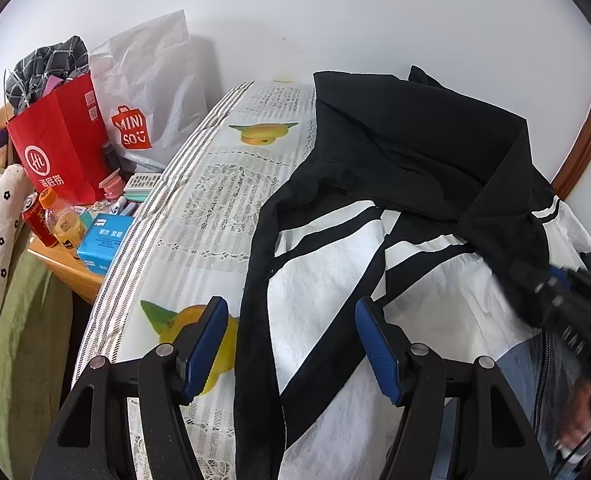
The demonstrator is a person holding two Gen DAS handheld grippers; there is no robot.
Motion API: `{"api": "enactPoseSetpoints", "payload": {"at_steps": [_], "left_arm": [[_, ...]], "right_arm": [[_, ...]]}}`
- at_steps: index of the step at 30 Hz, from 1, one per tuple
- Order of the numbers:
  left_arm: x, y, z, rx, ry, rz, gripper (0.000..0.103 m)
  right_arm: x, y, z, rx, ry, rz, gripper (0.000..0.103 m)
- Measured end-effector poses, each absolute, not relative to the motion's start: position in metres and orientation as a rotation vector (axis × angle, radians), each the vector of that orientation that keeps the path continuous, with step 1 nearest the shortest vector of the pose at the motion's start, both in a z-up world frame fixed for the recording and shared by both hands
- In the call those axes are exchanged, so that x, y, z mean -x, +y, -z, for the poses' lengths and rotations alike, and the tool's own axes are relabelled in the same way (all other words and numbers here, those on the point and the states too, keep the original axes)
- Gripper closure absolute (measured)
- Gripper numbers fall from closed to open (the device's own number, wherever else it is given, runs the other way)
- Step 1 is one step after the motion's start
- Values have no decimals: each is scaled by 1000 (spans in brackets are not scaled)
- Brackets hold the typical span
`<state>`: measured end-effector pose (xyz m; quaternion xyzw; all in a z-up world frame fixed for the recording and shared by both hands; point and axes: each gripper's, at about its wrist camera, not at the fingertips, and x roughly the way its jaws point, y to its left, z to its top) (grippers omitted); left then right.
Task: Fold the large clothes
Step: 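Grasp the black sleeve cuff with the right gripper, then lay the black sleeve across the jacket body and open the right gripper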
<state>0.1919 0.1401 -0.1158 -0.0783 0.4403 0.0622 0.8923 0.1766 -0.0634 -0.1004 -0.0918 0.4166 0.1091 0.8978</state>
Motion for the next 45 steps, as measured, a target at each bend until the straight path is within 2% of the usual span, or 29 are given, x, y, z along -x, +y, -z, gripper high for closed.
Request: {"api": "enactPoseSetpoints", "payload": {"at_steps": [6, 17, 24, 28, 34, 37, 41, 45], "left_arm": [[-201, 137, 114, 148, 914, -135, 39], [-228, 130, 112, 125, 919, -152, 39], [-239, 124, 113, 111, 922, -159, 39], [-246, 119, 115, 108, 929, -160, 39], [-253, 110, 116, 98, 932, -149, 39], [-254, 107, 114, 91, 930, -142, 39], [-255, 104, 112, 76, 922, -139, 39], [-254, 102, 111, 73, 916, -137, 39]], "right_arm": [[-190, -99, 66, 96, 808, -198, 93], [-237, -228, 19, -168, 739, -52, 93], [-256, -315, 7, -351, 698, 30, 93], [-265, -342, 24, -367, 741, 67, 93], [-274, -351, 64, -183, 819, 230, 81], [-268, -346, 65, -106, 793, 270, 74], [-255, -324, 55, 59, 702, 303, 58], [-246, -316, 51, 79, 666, 263, 58]]}}
